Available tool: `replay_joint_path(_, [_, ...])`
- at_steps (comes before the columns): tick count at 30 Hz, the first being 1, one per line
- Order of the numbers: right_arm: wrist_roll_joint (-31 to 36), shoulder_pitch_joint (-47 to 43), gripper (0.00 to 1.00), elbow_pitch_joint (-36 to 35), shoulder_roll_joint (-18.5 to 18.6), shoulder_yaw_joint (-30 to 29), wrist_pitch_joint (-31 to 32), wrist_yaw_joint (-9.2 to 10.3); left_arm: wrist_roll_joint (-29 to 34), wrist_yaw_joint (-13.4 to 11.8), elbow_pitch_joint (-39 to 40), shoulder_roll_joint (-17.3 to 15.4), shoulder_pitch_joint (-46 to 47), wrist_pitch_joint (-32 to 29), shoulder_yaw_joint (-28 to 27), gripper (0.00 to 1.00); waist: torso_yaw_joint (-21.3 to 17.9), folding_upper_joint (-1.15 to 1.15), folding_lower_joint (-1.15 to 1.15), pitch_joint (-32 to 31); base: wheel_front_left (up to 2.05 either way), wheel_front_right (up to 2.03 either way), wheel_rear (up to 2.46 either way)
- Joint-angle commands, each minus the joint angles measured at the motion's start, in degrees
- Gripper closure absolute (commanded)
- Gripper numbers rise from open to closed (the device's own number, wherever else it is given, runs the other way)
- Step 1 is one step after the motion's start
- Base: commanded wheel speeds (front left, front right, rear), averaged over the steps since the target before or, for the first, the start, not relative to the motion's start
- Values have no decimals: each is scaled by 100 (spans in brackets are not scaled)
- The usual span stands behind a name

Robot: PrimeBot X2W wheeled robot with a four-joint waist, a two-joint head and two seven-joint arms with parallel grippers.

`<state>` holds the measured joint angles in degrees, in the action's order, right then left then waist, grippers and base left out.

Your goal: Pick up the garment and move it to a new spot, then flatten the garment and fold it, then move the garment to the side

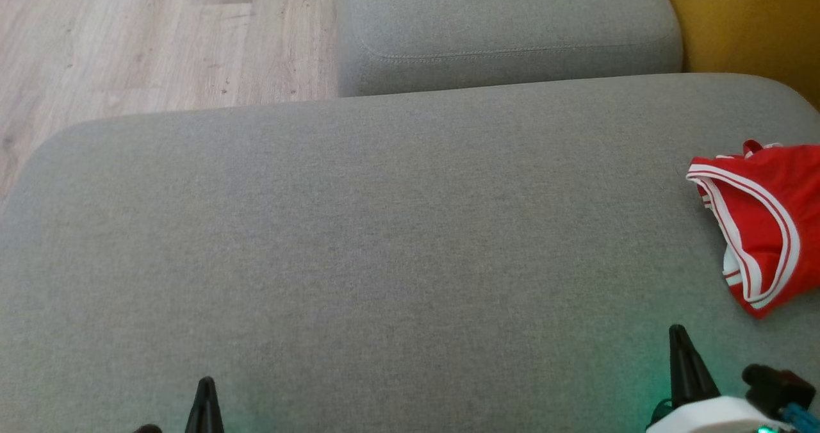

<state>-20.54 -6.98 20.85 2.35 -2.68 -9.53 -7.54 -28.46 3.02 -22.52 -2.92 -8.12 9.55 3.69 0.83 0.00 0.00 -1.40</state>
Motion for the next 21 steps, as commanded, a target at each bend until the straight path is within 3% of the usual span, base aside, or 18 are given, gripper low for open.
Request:
replay_joint_path(1, [-177,316,100,-218,14,-20,34,1,-151,17,192,0,253,-31,-109,100,-1,0,0,2,0,0,0])
replay_joint_path(21, [-1570,515,100,-311,21,-93,347,2,-1391,103,322,1,488,-345,-291,100,-17,0,0,33,0,0,0])
